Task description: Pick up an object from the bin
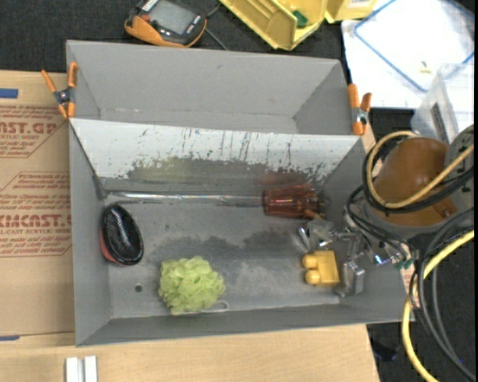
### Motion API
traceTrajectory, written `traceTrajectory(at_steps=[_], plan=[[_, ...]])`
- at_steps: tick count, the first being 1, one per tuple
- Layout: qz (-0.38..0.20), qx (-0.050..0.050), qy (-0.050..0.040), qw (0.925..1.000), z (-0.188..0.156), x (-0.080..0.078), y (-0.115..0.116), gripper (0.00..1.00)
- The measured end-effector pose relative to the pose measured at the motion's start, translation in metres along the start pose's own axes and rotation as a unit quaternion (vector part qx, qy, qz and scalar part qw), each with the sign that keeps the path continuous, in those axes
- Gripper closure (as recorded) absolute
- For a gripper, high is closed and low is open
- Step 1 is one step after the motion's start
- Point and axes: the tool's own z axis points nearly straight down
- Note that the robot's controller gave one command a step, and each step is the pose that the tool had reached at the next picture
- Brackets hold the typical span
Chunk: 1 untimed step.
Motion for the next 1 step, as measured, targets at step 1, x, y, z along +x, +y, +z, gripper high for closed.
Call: traceTrajectory(at_steps=[1], plan=[[-0.211, -0.016, 0.0030, 0.9774, -0.0009, 0.0028, 0.0124, 1.00]])
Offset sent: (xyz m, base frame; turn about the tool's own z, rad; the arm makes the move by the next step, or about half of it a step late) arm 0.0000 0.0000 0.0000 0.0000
